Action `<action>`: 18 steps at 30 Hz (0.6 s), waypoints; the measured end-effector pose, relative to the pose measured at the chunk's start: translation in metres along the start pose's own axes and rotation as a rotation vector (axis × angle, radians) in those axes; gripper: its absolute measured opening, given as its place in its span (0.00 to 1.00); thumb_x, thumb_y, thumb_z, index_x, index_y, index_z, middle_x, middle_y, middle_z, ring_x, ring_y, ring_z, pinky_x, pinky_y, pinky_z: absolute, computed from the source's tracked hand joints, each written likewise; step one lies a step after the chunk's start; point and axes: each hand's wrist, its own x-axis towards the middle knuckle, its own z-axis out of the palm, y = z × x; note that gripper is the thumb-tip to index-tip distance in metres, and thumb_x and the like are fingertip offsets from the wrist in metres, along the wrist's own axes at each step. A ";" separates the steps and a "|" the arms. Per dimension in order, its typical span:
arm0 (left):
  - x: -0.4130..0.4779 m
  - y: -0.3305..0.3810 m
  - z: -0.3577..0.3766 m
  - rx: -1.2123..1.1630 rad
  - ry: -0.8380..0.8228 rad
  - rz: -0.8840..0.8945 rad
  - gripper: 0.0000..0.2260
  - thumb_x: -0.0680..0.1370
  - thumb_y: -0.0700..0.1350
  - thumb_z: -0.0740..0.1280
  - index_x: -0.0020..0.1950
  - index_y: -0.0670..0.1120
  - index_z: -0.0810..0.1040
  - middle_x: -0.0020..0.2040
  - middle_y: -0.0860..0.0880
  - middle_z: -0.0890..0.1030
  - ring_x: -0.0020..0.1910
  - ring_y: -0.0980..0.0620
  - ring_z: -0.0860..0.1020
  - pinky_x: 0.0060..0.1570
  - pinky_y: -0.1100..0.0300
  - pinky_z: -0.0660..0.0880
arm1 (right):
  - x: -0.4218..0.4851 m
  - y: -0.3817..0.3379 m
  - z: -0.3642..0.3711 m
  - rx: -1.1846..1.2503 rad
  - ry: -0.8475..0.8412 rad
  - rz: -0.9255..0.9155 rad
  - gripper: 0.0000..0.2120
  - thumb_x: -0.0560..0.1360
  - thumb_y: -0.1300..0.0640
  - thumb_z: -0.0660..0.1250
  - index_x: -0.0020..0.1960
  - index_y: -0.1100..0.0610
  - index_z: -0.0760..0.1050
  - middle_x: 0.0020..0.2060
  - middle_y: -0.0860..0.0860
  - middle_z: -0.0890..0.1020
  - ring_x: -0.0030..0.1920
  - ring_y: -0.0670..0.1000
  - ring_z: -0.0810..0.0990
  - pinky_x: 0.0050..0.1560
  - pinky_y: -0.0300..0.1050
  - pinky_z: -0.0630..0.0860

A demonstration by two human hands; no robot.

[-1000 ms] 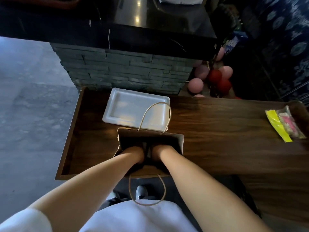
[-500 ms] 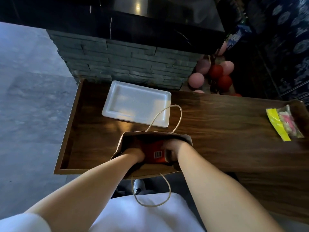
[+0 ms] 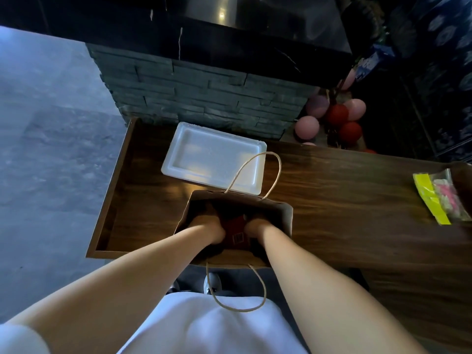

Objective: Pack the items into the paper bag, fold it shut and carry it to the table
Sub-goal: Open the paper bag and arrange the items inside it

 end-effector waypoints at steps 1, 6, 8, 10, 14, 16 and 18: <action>0.001 -0.001 0.001 -0.023 0.000 0.004 0.24 0.78 0.49 0.62 0.74 0.44 0.66 0.64 0.43 0.77 0.60 0.45 0.77 0.54 0.58 0.74 | -0.002 -0.001 0.001 0.027 0.019 -0.002 0.19 0.81 0.53 0.57 0.71 0.58 0.67 0.67 0.59 0.73 0.65 0.59 0.72 0.60 0.46 0.69; 0.001 -0.003 0.000 -0.076 0.017 0.040 0.23 0.79 0.54 0.59 0.73 0.49 0.66 0.65 0.44 0.77 0.61 0.44 0.77 0.57 0.56 0.74 | -0.006 -0.004 0.003 0.028 0.077 -0.022 0.19 0.78 0.52 0.63 0.68 0.53 0.70 0.65 0.55 0.75 0.64 0.56 0.73 0.57 0.44 0.68; 0.002 -0.002 0.000 -0.117 -0.016 0.034 0.21 0.78 0.52 0.60 0.70 0.49 0.70 0.57 0.45 0.81 0.55 0.45 0.80 0.53 0.56 0.75 | -0.006 -0.002 0.003 -0.019 0.098 -0.023 0.19 0.76 0.52 0.65 0.67 0.52 0.71 0.64 0.54 0.75 0.64 0.56 0.74 0.53 0.43 0.68; 0.003 -0.001 0.000 -0.155 -0.044 0.035 0.17 0.77 0.50 0.61 0.65 0.47 0.75 0.45 0.46 0.82 0.46 0.46 0.81 0.48 0.58 0.76 | -0.007 0.000 0.002 -0.042 0.112 -0.021 0.19 0.76 0.51 0.65 0.66 0.53 0.72 0.64 0.55 0.76 0.63 0.56 0.75 0.56 0.44 0.70; 0.003 0.003 0.000 -0.179 -0.069 0.038 0.16 0.78 0.49 0.62 0.65 0.47 0.75 0.55 0.43 0.83 0.55 0.44 0.81 0.58 0.54 0.77 | -0.008 0.004 0.001 -0.081 0.117 -0.013 0.20 0.76 0.51 0.66 0.66 0.54 0.71 0.64 0.55 0.76 0.63 0.55 0.75 0.53 0.42 0.70; 0.002 0.005 -0.001 -0.178 -0.077 0.054 0.16 0.78 0.48 0.62 0.66 0.47 0.74 0.56 0.43 0.82 0.56 0.44 0.81 0.59 0.54 0.77 | -0.009 0.006 0.001 -0.099 0.123 -0.006 0.21 0.74 0.52 0.67 0.66 0.54 0.71 0.63 0.55 0.76 0.62 0.56 0.75 0.51 0.42 0.69; 0.002 0.006 0.000 -0.169 -0.084 0.073 0.17 0.78 0.47 0.62 0.66 0.47 0.73 0.55 0.43 0.82 0.55 0.44 0.81 0.56 0.55 0.77 | -0.008 0.008 0.001 -0.077 0.136 -0.001 0.20 0.75 0.51 0.67 0.65 0.55 0.72 0.62 0.56 0.76 0.61 0.56 0.76 0.50 0.42 0.69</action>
